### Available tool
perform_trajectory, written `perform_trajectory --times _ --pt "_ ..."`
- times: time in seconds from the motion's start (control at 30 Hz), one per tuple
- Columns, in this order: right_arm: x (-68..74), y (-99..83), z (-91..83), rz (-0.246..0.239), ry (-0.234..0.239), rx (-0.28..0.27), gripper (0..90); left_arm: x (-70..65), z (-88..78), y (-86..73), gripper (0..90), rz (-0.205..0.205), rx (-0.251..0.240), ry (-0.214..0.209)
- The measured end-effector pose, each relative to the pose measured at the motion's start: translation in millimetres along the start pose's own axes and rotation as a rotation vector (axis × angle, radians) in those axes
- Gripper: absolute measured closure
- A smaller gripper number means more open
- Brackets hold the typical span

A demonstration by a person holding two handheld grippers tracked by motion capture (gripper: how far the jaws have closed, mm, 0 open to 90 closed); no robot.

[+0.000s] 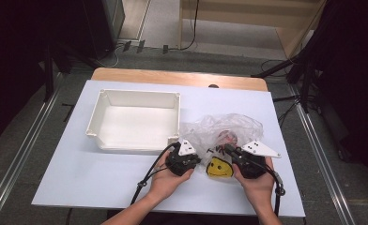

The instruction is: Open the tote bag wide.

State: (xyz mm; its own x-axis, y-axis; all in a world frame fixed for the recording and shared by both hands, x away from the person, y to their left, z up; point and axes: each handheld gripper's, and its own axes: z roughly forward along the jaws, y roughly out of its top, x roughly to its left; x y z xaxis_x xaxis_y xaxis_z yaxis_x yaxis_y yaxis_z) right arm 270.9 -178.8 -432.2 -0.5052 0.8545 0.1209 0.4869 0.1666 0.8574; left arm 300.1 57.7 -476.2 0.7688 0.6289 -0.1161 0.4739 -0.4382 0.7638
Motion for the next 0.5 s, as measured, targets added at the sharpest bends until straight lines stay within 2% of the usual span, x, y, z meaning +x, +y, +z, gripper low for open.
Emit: perform_trajectory --times 0.03,0.07,0.1,0.27,0.33,0.43,0.5 --pt "-1.5 -2.6 -0.4 0.008 0.014 0.034 90.0 -0.1 -0.2 -0.1 85.9 -0.003 -0.001 0.0" --pt "-1.5 -2.6 -0.4 0.008 0.014 0.034 90.0 -0.1 -0.2 -0.1 85.5 -0.003 -0.001 0.0" --pt "-4.4 -11.7 -0.8 0.022 0.013 0.075 90.0 -0.2 -0.2 -0.1 85.3 0.0 -0.004 -0.003" --pt "-7.1 -21.4 7.7 0.073 -0.012 0.157 90.0 -0.1 -0.6 -0.2 85.2 -0.009 -0.007 0.001" --pt "-8.6 -25.0 12.6 0.104 -0.008 0.197 90.0 0.0 -0.8 -0.4 84.8 -0.009 -0.01 -0.002" --pt "-9.4 -31.7 21.5 0.115 0.0 0.26 90.0 0.5 -0.8 -0.3 83.0 -0.011 -0.018 -0.008" --pt "-9.1 -35.2 26.9 0.108 0.01 0.288 90.0 0.6 -1.9 -0.4 78.3 -0.012 -0.038 -0.028"
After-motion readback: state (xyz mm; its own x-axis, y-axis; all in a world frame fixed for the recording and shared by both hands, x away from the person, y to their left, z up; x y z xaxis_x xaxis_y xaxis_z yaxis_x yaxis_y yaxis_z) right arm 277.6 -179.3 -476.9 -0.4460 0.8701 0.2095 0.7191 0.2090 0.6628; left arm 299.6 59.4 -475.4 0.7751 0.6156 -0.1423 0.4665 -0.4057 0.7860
